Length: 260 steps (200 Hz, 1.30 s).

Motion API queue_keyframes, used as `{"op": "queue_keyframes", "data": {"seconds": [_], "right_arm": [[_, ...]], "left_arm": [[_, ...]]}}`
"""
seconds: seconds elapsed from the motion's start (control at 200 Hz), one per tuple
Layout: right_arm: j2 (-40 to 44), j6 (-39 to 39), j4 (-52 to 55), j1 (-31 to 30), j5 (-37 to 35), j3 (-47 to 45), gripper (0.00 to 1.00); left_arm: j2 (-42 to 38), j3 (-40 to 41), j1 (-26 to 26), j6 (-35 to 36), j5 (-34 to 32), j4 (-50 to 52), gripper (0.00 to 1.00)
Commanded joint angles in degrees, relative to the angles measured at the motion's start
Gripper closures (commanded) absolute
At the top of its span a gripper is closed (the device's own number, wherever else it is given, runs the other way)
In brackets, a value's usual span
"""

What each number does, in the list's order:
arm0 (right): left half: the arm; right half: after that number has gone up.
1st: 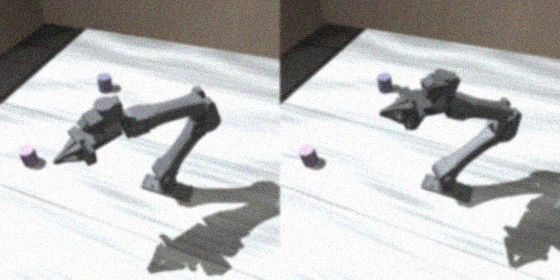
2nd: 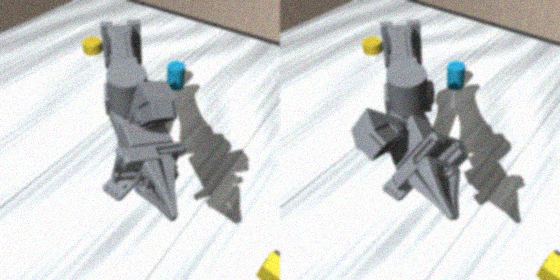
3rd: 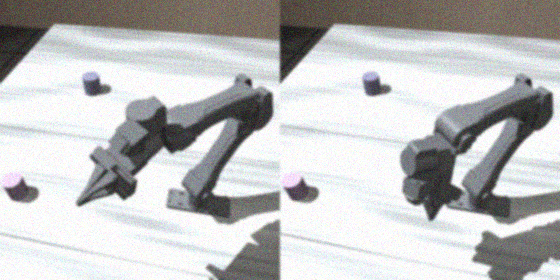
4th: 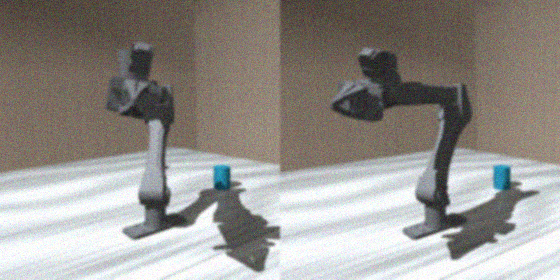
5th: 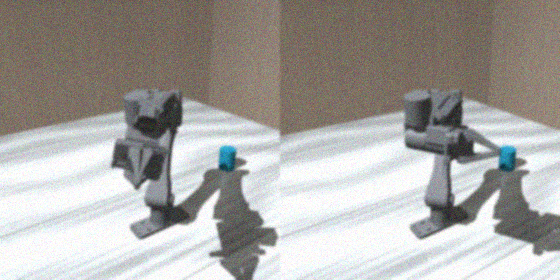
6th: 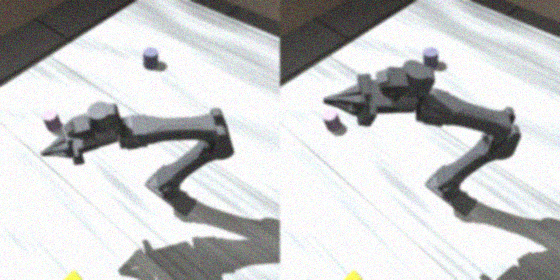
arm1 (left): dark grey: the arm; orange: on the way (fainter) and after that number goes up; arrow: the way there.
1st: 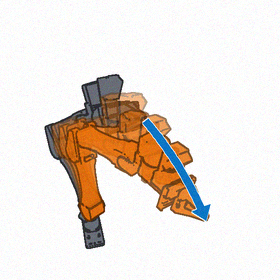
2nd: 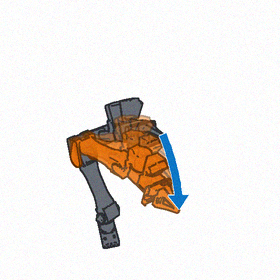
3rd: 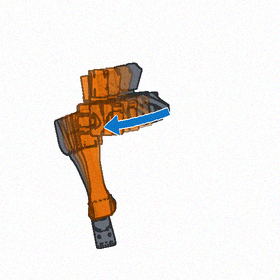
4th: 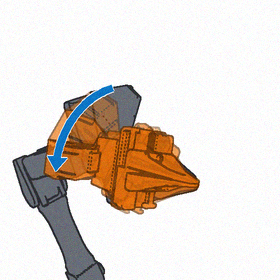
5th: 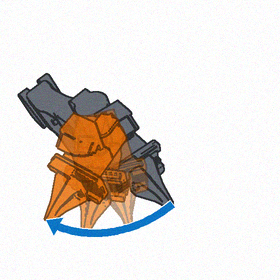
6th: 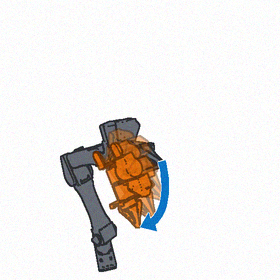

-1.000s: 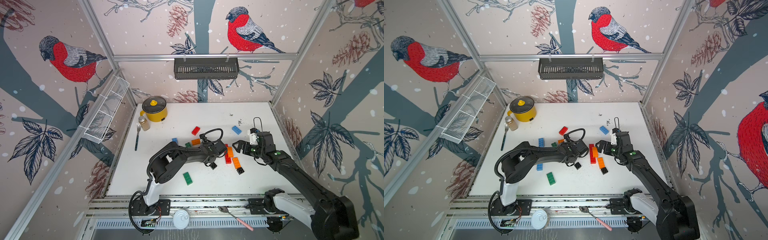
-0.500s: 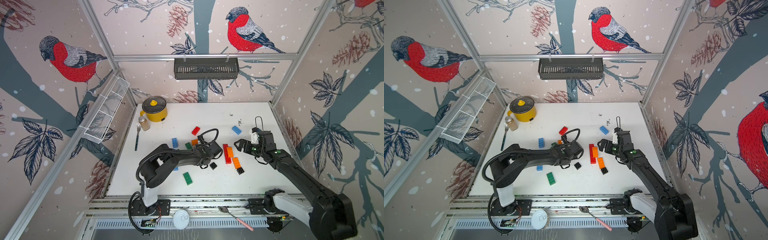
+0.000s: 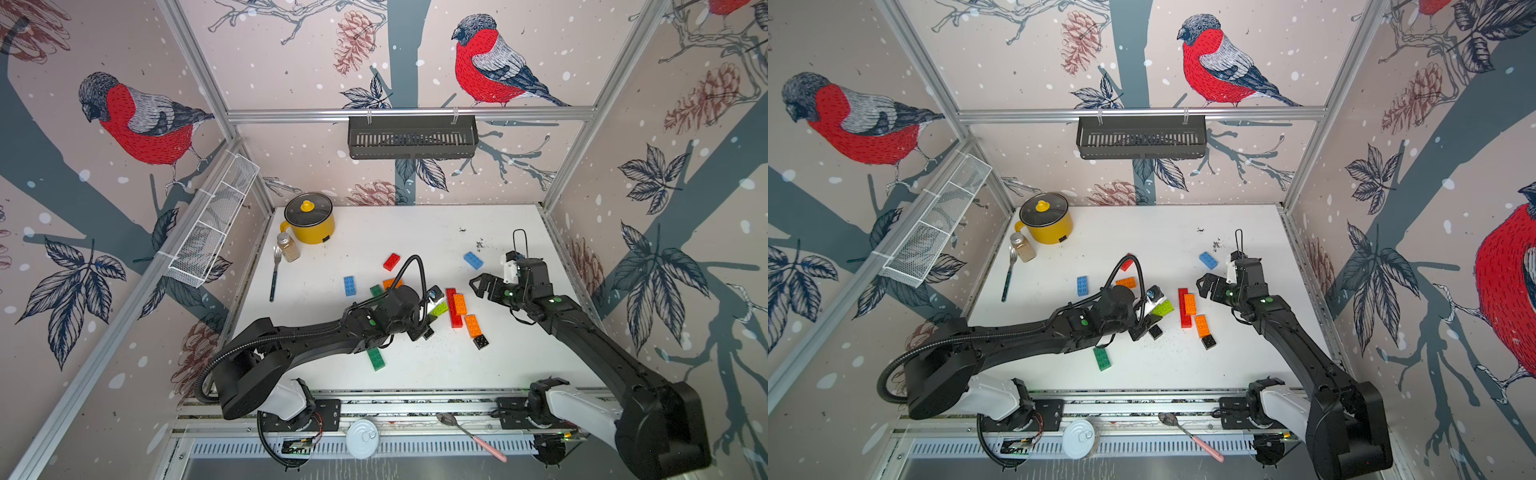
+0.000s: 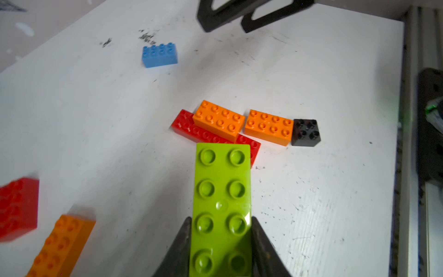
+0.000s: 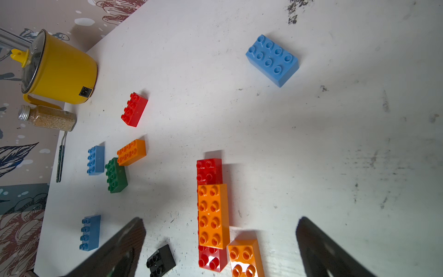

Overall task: Assemble a small pinwheel with lego
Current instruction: Assemble the lego brick with the lego brick.

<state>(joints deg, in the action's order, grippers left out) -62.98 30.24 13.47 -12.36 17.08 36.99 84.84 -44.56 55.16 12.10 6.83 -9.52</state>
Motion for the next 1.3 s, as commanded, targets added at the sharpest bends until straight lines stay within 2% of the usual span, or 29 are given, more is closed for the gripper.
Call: {"op": "queue_keyframes", "data": {"seconds": [0.0, 0.065, 0.125, 0.285, 0.5, 0.89, 1.03, 1.296], "right_arm": [[-0.1, 0.0, 1.4, -0.6, 0.3, -0.1, 0.01], [-0.4, -0.3, 1.9, -1.1, 0.6, 0.1, 0.01], [-1.2, -0.4, 2.4, -2.2, 0.1, 0.4, 0.01], [-2.4, 0.8, 3.0, -5.0, -4.9, 0.6, 0.01], [-3.6, 1.2, 3.2, -5.4, -4.9, 0.2, 0.0], [-5.9, 1.4, 1.6, -7.4, -4.1, -0.5, 0.09], [-6.1, 1.1, 1.3, -7.6, -3.7, -0.8, 0.17], [-6.9, 0.6, 0.1, -8.6, -2.2, -1.2, 0.21]], "left_arm": [[3.3, -4.2, -2.0, 15.4, 10.7, 3.9, 0.87], [6.6, -7.8, -3.4, 17.9, 13.9, 9.1, 0.86], [10.1, -11.0, -3.7, 20.2, 14.3, 13.1, 0.86], [17.5, -18.9, -4.6, 23.3, 17.2, 20.2, 0.87], [20.0, -21.2, -5.7, 24.4, 20.1, 20.8, 0.87], [24.1, -24.5, -7.3, 23.5, 20.4, 20.7, 0.88], [25.3, -25.5, -7.8, 22.7, 20.2, 20.4, 0.88], [26.7, -26.6, -8.4, 21.9, 21.0, 20.2, 0.88]]}}
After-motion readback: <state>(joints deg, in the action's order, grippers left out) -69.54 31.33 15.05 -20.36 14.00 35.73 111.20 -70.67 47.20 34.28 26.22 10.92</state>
